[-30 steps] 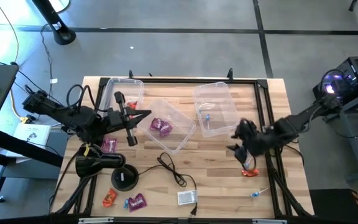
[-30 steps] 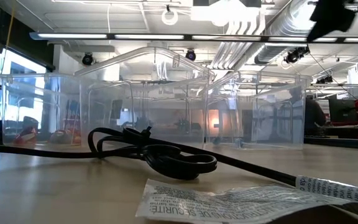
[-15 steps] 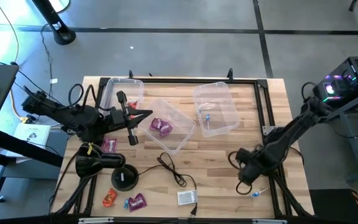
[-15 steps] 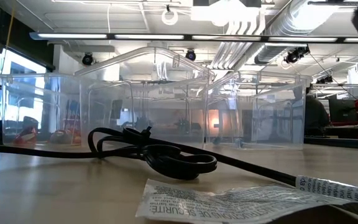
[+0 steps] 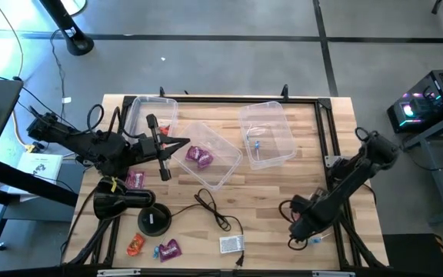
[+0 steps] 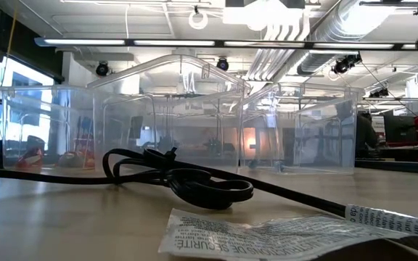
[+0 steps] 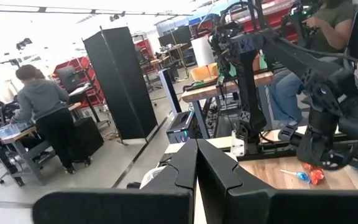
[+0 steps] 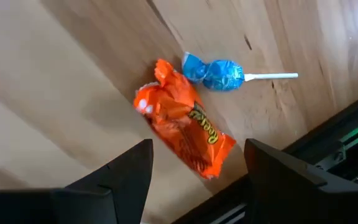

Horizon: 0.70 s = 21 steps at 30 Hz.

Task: Sort candy
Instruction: Put the orange candy into the left transparent bin

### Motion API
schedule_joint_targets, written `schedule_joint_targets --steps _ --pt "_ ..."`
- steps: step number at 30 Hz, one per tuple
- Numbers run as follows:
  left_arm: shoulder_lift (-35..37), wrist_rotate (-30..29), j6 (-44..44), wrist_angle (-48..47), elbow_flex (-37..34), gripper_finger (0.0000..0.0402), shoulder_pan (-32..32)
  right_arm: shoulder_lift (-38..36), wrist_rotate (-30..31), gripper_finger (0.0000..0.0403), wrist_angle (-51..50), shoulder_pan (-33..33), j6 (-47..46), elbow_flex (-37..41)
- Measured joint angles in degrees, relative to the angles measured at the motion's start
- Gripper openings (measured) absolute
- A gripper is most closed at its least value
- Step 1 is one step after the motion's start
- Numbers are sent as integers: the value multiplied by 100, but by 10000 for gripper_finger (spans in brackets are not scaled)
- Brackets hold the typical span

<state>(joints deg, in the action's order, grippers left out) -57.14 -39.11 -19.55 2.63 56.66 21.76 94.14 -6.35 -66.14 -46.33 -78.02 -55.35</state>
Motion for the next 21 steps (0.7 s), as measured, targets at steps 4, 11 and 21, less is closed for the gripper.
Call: schedule_joint_targets --steps 4,11,21 --pt "0 0 -2 -2 0 0 0 289 -79 247 4 108 125 2" --pt "0 0 -4 -13 0 0 0 235 -629 247 1234 173 -104 903" --pt "-2 -4 -7 -31 0 0 0 182 -517 148 820 184 438 412"
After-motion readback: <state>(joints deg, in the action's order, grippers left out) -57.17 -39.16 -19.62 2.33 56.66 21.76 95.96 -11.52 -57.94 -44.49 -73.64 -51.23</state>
